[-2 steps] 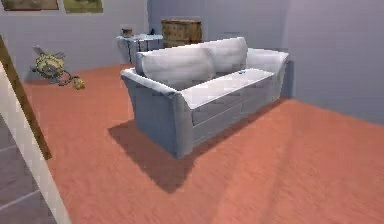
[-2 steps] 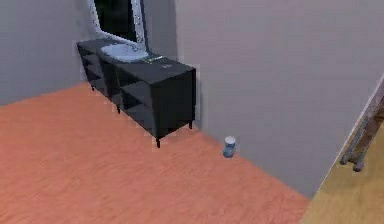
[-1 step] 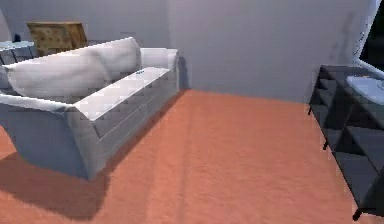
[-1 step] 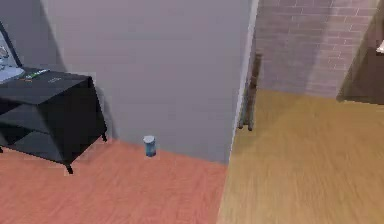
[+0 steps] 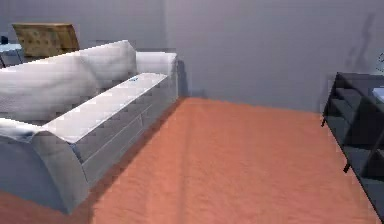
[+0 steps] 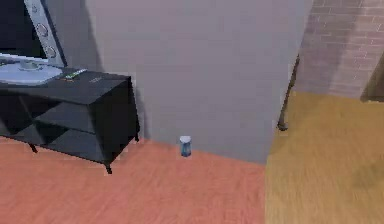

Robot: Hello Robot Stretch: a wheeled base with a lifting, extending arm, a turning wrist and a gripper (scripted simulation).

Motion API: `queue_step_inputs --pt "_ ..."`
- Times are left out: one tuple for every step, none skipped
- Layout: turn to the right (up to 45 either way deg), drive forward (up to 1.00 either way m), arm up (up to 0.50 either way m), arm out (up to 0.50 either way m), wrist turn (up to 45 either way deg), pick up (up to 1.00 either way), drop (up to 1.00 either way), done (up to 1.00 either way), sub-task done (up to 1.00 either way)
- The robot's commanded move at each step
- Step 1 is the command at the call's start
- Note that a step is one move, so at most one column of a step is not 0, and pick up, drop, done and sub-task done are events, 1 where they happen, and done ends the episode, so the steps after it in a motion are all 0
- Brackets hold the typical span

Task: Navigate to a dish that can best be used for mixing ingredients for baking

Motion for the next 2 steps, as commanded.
queue_step_inputs --pt "-45.0 0.0 0.0 0.0 0.0 0.0 0.0 0.0 0.0" --pt "-27.0 0.0 0.0 0.0 0.0 0.0 0.0 0.0 0.0"
